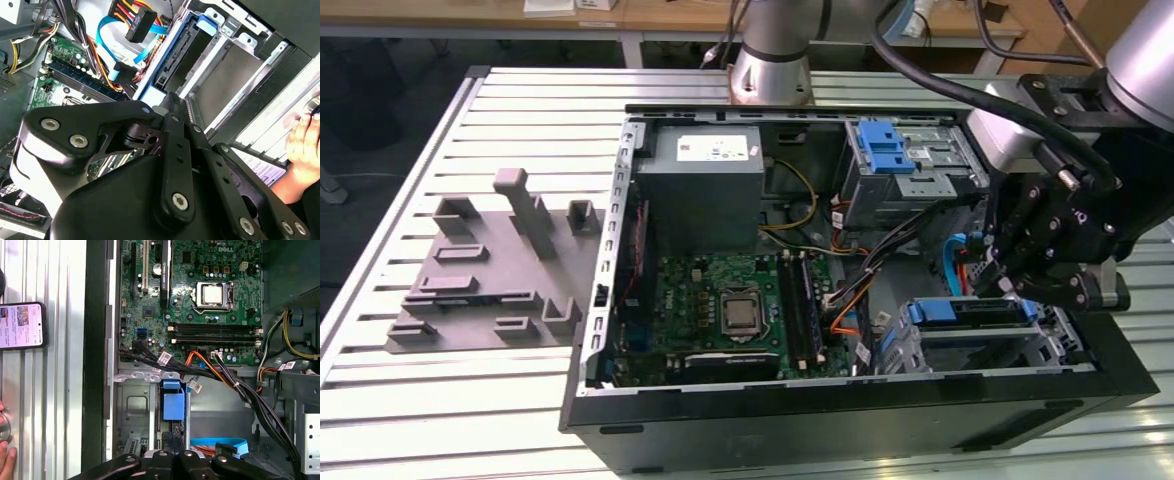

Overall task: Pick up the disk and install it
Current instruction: 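Insert the first disk wire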

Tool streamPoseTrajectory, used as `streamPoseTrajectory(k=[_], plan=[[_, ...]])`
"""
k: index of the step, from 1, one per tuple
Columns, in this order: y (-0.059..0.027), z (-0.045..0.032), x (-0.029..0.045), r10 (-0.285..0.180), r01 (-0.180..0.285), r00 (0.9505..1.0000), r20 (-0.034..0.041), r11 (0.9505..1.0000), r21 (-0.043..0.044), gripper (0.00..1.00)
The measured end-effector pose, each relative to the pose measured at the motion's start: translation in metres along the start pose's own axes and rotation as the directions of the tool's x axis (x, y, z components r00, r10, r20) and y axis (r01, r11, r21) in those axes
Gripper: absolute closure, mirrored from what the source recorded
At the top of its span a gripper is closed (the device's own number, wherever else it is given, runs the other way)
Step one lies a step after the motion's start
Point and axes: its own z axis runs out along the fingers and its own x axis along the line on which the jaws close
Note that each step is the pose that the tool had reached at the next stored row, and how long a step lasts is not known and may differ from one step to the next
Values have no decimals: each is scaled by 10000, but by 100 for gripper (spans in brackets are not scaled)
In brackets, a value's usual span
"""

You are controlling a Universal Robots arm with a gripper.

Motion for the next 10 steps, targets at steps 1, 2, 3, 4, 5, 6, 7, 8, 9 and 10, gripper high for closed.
streamPoseTrajectory(k=[1,2,3,4,5,6,7,8,9,10], plan=[[0,0,-4,1,-1,10000,-1,10000,0,89],[0,0,-8,0,0,10000,-1,10000,0,89],[0,0,-14,-1,1,10000,-2,10000,0,89],[0,-1,-21,-1,1,10000,-3,10000,0,89],[0,0,-29,0,0,10000,-2,10000,0,89],[0,0,-39,0,0,10000,-2,10000,0,89],[0,0,-46,0,0,10000,-2,10000,0,89],[0,0,-53,0,0,10000,-2,10000,0,89],[0,1,-56,0,0,10000,-1,10000,0,89],[0,1,-56,0,0,10000,-1,10000,0,89]])
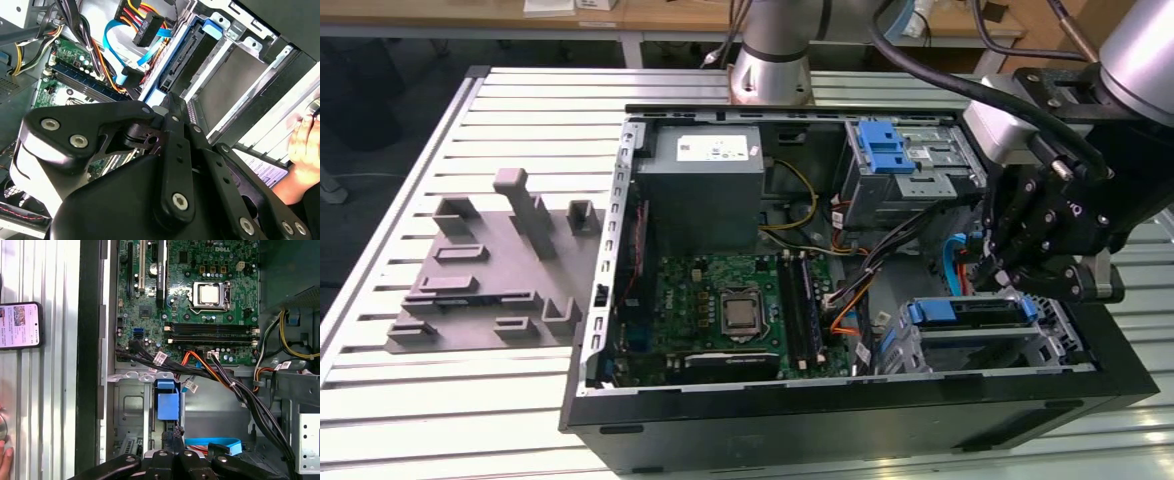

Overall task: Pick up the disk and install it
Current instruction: 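Insert the first disk wire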

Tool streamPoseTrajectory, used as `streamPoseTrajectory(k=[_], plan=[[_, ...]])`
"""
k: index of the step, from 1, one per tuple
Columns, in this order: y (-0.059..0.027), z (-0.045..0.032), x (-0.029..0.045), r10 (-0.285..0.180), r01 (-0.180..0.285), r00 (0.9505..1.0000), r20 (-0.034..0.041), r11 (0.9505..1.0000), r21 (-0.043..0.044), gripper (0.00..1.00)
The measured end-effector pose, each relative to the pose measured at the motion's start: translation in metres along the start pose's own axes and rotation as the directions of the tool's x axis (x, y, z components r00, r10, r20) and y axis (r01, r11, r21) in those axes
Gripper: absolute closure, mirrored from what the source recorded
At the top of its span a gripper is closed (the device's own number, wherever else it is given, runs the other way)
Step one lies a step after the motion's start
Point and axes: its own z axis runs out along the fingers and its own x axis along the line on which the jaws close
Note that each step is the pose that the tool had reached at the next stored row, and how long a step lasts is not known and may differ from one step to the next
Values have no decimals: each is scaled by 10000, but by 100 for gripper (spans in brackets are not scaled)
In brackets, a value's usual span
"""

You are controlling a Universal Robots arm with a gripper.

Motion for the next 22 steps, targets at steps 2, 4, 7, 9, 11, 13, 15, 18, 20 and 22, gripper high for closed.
streamPoseTrajectory(k=[2,4,7,9,11,13,15,18,20,22], plan=[[0,0,0,0,0,10000,-1,10000,0,89],[0,-7,-1,0,0,10000,-2,10000,2,89],[1,-34,-2,-1,1,10000,-2,10000,22,89],[2,-71,-3,-5,4,10000,3,9999,156,89],[2,-72,-3,-6,6,10000,1,9997,231,89],[-6,-70,-3,-9,9,10000,0,9997,263,89],[-35,-66,-5,-7,7,10000,2,9996,271,89],[-79,-61,-9,-8,8,10000,1,9996,278,89],[-112,-57,-16,-8,8,10000,1,9996,281,89],[-146,-55,-29,-7,7,10000,-3,9996,282,89]])
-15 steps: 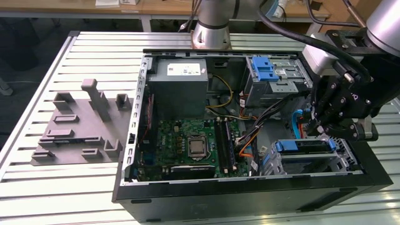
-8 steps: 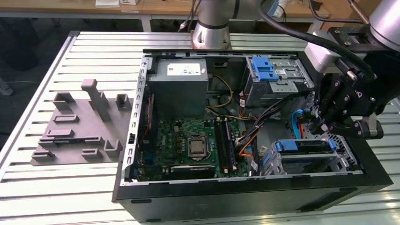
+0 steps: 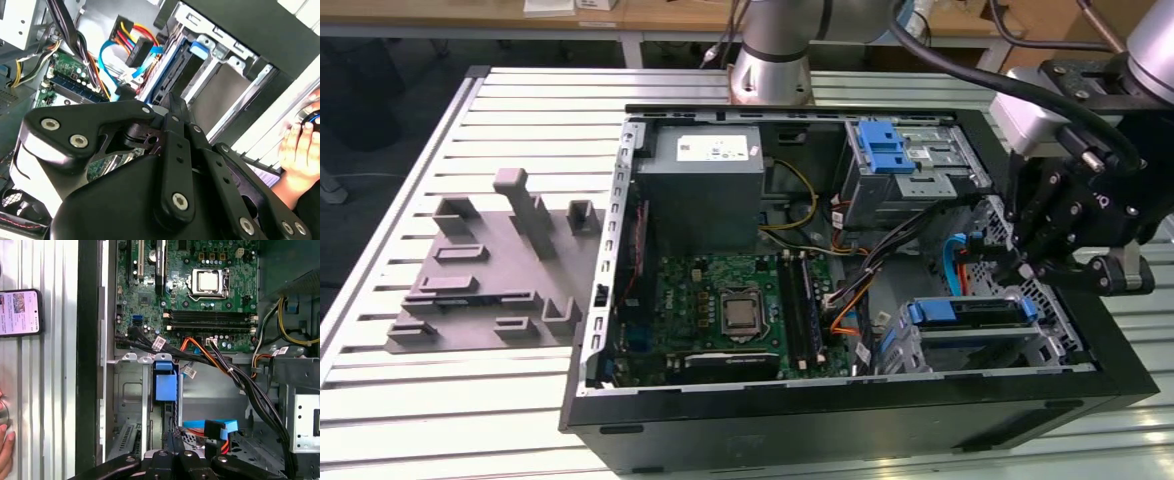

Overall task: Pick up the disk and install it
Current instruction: 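Insert the first disk wire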

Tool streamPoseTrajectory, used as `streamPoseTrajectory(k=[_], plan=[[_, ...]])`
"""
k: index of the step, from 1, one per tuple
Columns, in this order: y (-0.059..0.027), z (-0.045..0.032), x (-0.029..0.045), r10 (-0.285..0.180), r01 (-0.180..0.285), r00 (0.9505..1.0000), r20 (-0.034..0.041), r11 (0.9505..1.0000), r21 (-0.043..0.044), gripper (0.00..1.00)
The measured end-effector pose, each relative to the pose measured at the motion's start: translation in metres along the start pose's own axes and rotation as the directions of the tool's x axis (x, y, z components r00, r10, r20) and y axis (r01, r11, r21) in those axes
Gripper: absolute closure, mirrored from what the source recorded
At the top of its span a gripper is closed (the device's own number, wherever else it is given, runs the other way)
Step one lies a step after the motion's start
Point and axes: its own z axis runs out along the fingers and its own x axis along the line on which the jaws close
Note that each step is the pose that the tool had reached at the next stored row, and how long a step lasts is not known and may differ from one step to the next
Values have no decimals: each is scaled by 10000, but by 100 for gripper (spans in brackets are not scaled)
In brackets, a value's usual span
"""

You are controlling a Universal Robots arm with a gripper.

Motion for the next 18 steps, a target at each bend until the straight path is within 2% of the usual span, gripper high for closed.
streamPoseTrajectory(k=[6,12,14,15,18], plan=[[-56,13,-83,0,0,10000,-7,10000,7,89],[-121,32,-200,-1,1,10000,-11,10000,7,89],[-123,37,-229,1,0,10000,-12,10000,30,89],[-123,38,-243,0,1,10000,-12,10000,78,89],[-115,39,-286,-10,15,10000,-94,9989,458,89]])
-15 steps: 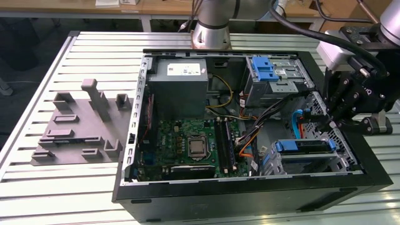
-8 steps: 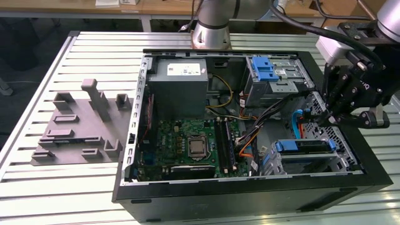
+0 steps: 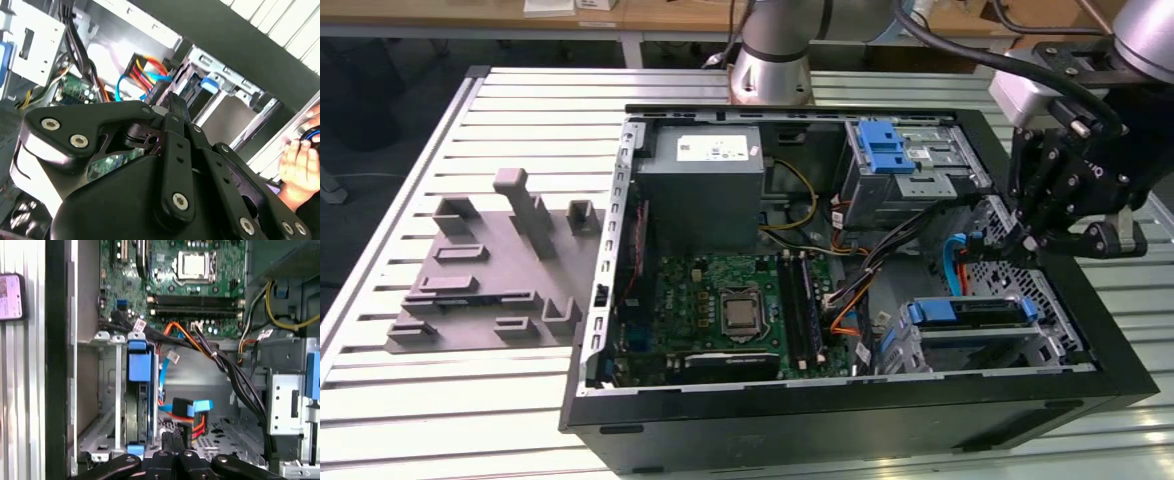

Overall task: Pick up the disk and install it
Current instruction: 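Insert the first disk wire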

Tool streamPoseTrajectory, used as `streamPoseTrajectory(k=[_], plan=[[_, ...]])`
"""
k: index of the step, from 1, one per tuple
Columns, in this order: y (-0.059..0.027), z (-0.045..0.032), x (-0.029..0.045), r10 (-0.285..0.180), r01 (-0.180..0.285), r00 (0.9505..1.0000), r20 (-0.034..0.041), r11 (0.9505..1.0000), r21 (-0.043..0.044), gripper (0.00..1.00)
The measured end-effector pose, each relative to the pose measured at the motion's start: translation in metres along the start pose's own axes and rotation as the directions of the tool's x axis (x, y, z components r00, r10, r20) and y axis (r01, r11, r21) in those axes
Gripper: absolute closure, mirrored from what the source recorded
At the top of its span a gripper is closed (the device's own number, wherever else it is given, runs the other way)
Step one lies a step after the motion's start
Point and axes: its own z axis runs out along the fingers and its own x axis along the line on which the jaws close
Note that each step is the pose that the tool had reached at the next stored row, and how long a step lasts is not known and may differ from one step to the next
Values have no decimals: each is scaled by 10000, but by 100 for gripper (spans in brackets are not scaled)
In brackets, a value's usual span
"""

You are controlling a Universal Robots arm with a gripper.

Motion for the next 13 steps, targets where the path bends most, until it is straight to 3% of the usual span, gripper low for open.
streamPoseTrajectory(k=[2,13], plan=[[20,-1,-16,-4,4,10000,-18,9999,161,89],[33,0,-48,-4,4,10000,-20,9999,162,89]])
